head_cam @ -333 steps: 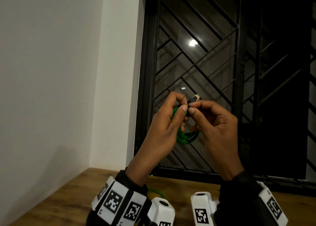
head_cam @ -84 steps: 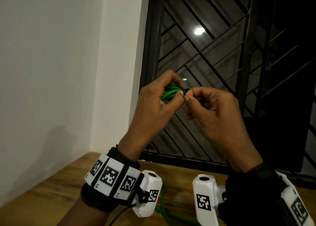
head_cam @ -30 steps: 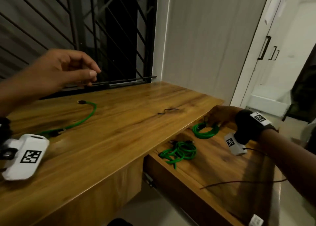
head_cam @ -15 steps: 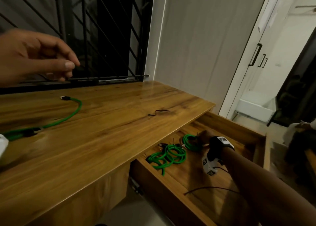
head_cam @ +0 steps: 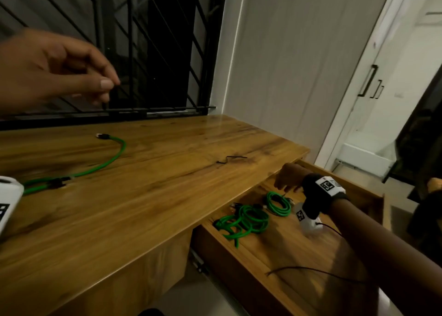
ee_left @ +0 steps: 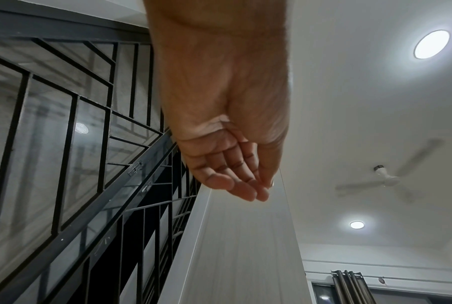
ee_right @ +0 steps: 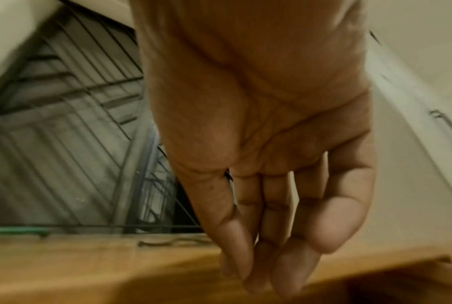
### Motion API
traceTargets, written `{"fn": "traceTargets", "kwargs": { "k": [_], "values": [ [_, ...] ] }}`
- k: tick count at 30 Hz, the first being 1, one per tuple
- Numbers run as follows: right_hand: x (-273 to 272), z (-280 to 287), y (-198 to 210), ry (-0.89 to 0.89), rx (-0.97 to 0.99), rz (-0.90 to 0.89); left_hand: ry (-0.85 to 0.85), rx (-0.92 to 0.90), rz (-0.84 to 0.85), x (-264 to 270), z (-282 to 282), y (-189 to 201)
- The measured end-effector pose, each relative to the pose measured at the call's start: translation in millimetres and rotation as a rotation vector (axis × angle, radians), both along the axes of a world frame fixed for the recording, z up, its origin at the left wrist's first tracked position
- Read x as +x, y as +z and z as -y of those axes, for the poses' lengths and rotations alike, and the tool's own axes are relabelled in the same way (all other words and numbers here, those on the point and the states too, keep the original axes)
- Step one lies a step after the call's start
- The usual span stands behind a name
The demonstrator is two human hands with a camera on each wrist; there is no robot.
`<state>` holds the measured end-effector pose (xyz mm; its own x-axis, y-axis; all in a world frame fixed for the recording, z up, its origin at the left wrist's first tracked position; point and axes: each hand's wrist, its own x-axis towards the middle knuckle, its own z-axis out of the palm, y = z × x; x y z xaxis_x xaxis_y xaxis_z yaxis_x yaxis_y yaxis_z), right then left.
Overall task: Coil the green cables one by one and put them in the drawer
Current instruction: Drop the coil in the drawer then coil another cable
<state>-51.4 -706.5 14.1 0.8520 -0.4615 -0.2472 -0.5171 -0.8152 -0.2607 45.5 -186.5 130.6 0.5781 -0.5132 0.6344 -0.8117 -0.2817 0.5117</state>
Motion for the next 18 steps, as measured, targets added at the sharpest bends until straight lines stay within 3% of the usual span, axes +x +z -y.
{"fn": "traceTargets", "kwargs": {
  "k": [7,14,18],
  "values": [
    [-0.6,-136.6,85.9,0.475,-0.121,0.282,-0.043,-0.016,-0.022,-65.2,11.2,24.4],
    [32.1,-283.5,123.5,0.88,0.106,0.552,0.16,0.046,0.024,-68.4,-48.3,55.9],
    [58.5,-350.4,125.5,1.046,0.27,0.511,0.284,0.035,0.078,-78.2,-87.6,72.8]
  ]
}}
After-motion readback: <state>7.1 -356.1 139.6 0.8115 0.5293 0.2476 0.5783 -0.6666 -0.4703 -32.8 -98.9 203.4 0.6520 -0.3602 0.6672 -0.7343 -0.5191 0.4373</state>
